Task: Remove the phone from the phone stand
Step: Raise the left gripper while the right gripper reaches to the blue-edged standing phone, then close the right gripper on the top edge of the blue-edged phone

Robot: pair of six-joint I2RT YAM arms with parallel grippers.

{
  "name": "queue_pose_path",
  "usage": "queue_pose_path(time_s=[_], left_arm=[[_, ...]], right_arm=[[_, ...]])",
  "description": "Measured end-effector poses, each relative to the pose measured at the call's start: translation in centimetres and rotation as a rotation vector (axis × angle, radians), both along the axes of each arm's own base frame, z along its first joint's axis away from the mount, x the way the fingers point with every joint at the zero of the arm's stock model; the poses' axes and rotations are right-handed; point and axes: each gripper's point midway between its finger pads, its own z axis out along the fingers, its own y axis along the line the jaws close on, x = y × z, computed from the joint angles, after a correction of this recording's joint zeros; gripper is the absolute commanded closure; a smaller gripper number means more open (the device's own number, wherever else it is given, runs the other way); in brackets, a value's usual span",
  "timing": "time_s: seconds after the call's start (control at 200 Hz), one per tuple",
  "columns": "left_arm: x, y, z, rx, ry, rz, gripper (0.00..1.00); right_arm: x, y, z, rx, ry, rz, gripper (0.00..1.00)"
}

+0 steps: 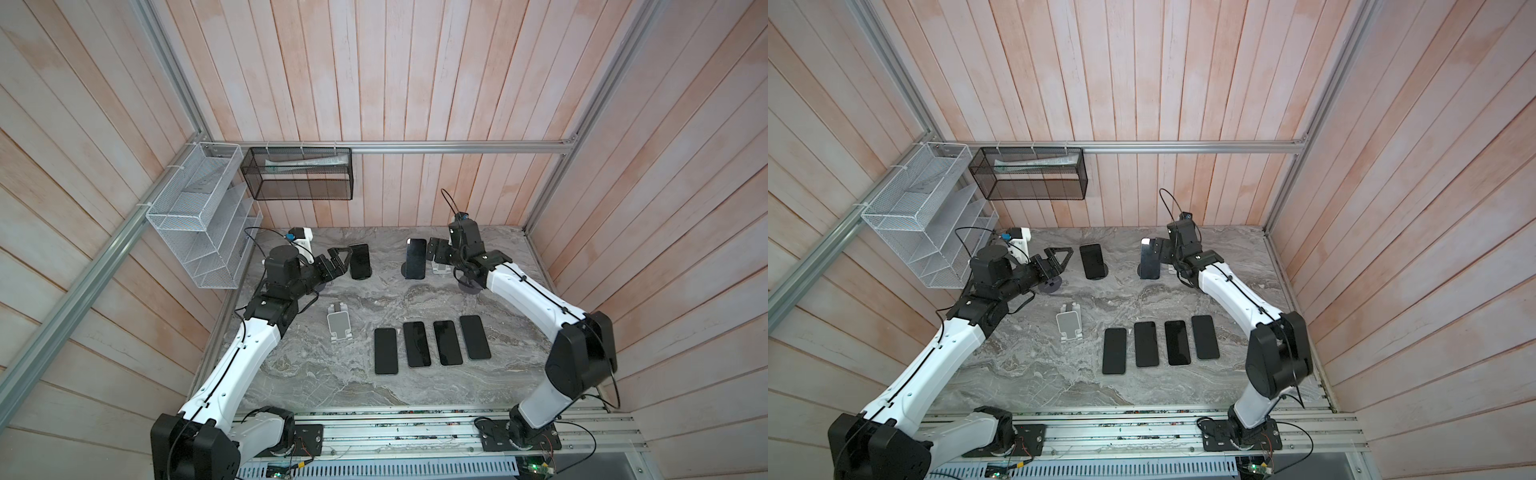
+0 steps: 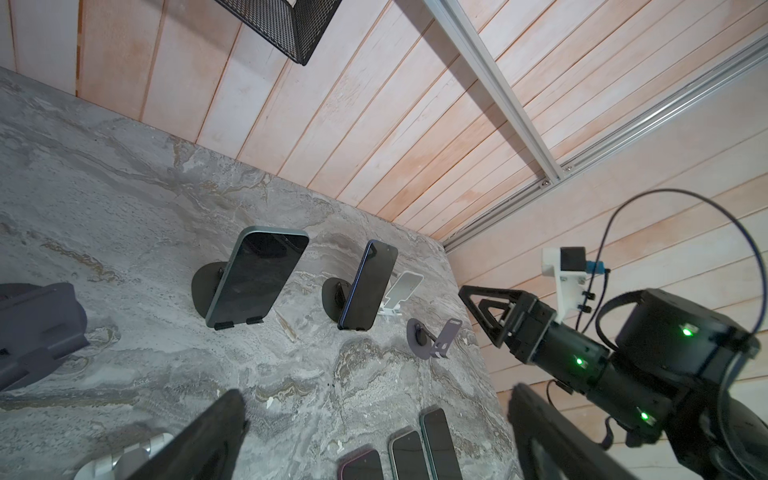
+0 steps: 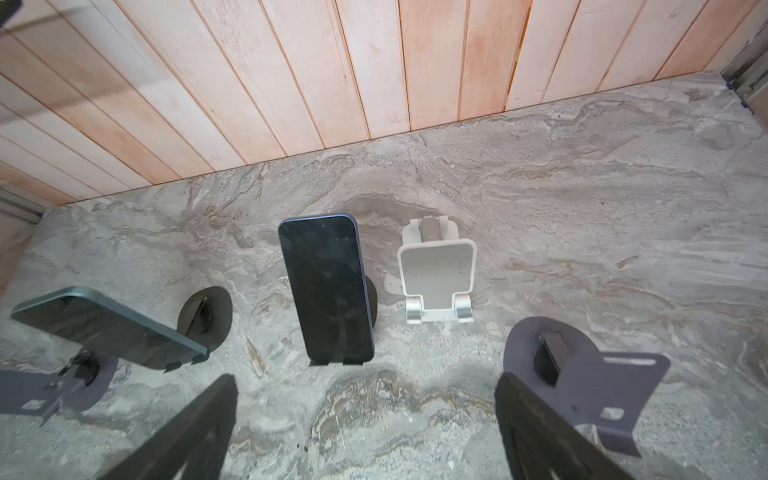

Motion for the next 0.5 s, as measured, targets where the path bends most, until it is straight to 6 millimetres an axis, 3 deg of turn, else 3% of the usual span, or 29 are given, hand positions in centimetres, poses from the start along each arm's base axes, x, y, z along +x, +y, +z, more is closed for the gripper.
queue_pose_path(time_s=[0.34,0.5], left_arm=[[-0.1,0.5,0.3,0.001,-0.01,0.001,0.0],[-0.2,0.5,0.5,0.011,-0.023,-0.002,0.0]], right_arm=[[6.5,4.0,-0.9,-0.05,-0.004,0.035,0.02],[8.0,4.7,-2.3,-0.082,0.029,0.041,0.02]])
